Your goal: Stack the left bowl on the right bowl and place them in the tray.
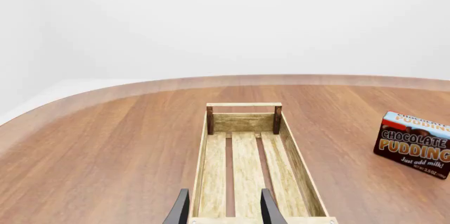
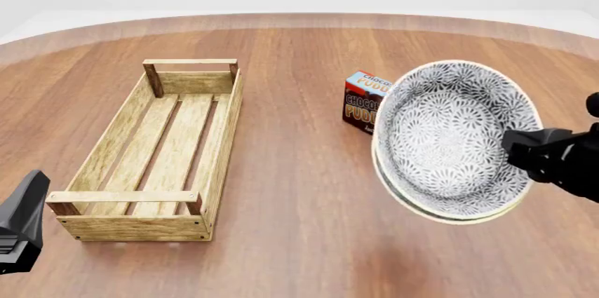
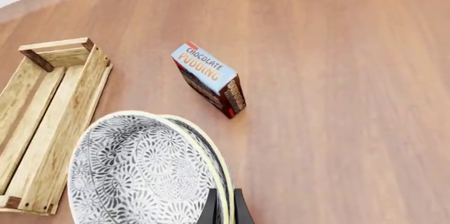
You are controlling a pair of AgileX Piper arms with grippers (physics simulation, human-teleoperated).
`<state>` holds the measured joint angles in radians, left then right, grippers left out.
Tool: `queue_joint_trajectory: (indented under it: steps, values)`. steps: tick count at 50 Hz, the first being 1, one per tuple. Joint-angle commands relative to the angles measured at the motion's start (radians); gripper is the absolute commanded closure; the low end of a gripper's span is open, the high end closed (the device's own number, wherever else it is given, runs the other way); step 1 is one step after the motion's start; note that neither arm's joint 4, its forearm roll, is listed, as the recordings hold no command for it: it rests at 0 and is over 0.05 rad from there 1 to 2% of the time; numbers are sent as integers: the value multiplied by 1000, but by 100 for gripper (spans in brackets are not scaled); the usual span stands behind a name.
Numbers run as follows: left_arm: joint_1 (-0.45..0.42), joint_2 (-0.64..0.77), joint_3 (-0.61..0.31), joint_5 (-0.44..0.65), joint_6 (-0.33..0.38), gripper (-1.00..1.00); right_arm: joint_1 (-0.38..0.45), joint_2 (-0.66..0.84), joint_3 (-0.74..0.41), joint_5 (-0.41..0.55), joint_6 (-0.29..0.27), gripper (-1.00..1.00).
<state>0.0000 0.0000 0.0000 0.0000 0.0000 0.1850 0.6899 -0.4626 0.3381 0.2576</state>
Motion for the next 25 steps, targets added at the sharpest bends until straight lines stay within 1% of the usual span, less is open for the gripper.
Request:
queue_joint_trajectory:
  steps: [1, 4, 9, 10, 11, 12, 21, 22, 24, 25]
  values:
    - [0, 0, 0, 0, 0, -100, 54, 117, -133, -61, -13, 100]
    - [0, 0, 0, 0, 0, -100, 67, 147, -151, -76, -13, 100]
    - [0, 0, 0, 0, 0, -100, 91, 235, -199, -123, -12, 100]
    - [0, 0, 0, 0, 0, -100, 97, 307, -220, -115, -25, 100]
    - [0, 0, 0, 0, 0, -100, 111, 340, -236, -130, -29, 100]
    - [0, 0, 0, 0, 0, -100, 110, 337, -243, -160, -19, 100]
    - [0, 0, 0, 0, 0, -100, 168, 428, -329, -200, -18, 100]
    - [0, 0, 0, 0, 0, -100, 187, 457, -362, -202, -21, 100]
    - [0, 0, 0, 0, 0, -100, 195, 474, -377, -204, -23, 100]
    - [0, 0, 0, 0, 0, -100, 212, 504, -409, -214, -13, 100]
